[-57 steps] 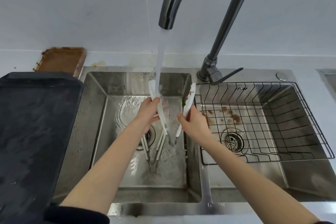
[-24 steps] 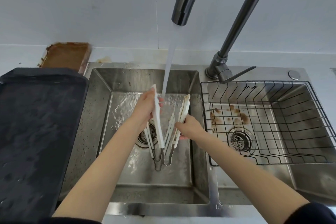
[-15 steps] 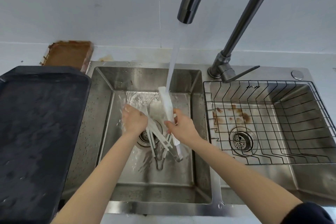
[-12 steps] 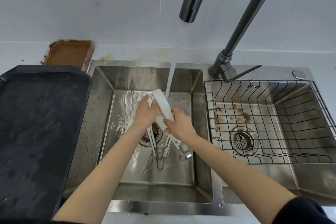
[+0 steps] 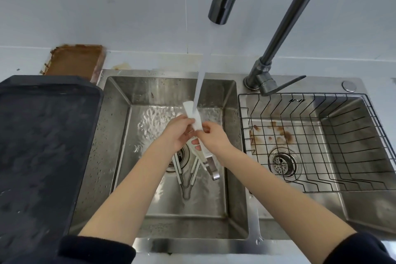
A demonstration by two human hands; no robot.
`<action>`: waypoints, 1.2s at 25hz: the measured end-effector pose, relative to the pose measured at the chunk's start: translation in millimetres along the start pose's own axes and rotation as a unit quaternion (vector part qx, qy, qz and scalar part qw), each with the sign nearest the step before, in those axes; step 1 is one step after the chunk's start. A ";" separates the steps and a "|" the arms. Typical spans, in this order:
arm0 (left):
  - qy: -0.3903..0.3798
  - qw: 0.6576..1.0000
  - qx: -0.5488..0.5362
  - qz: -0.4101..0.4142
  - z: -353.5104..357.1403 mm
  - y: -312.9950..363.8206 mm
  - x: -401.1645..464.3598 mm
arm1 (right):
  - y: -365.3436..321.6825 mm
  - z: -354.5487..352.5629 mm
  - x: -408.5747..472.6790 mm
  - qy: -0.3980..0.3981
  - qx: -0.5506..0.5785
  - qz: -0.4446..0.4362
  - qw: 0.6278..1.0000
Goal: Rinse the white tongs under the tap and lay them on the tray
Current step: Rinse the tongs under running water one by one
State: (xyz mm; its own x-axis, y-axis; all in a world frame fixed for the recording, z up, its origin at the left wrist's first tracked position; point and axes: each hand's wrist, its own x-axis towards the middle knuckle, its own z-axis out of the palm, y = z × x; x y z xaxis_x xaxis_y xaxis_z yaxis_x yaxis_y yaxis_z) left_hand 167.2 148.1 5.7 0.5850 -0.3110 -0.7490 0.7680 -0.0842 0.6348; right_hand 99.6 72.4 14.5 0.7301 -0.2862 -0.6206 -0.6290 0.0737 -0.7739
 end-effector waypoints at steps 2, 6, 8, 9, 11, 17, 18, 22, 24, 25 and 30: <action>-0.011 1.000 -0.007 0.003 0.7 2.7 -0.6 | -0.4 -3.8 -3.7 0.008 0.026 0.005 1.000; -0.031 0.998 -0.054 0.016 3.6 9.0 -0.9 | 1.3 -13.5 -14.4 -0.017 0.043 0.032 0.998; -0.029 0.994 -0.100 0.021 0.6 14.2 2.0 | 4.0 -17.6 -17.8 -0.044 0.028 0.044 0.998; -0.024 0.993 -0.112 0.018 -0.7 16.0 2.2 | 5.3 -18.7 -18.4 -0.046 0.017 0.040 0.998; -0.006 0.997 -0.077 0.012 -2.4 16.4 2.1 | 5.2 -18.6 -18.6 -0.020 -0.044 0.009 0.999; 0.025 1.000 -0.004 -0.005 -5.0 8.4 6.0 | 8.1 -2.1 -14.5 0.038 -0.351 -0.149 0.924; 0.027 1.000 -0.011 -0.003 -5.8 8.7 6.9 | 9.1 -1.5 -14.0 0.038 -0.379 -0.148 0.913; 0.006 0.998 -0.063 -0.021 -4.5 7.1 5.3 | 10.2 -8.3 -15.1 0.043 -0.485 -0.159 0.859; -0.012 0.995 -0.096 -0.036 -1.6 3.8 3.5 | 12.3 -16.1 -20.0 0.087 -0.472 -0.222 0.849; -0.022 0.993 -0.111 -0.042 0.4 2.6 2.1 | 14.2 -21.0 -24.0 0.120 -0.440 -0.282 0.844; -0.028 0.988 -0.147 -0.049 3.5 -0.1 4.6 | 10.8 -45.0 -23.0 0.276 -0.295 -0.337 0.850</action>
State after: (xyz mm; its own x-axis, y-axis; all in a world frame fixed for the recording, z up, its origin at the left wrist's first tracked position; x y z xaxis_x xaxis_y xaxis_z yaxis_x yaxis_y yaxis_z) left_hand 168.9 143.4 2.9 0.4957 -0.3671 -0.7871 0.8672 0.1591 0.4720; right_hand 63.9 36.9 26.1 0.8436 -0.4900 0.2196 -0.2602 -0.7309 -0.6310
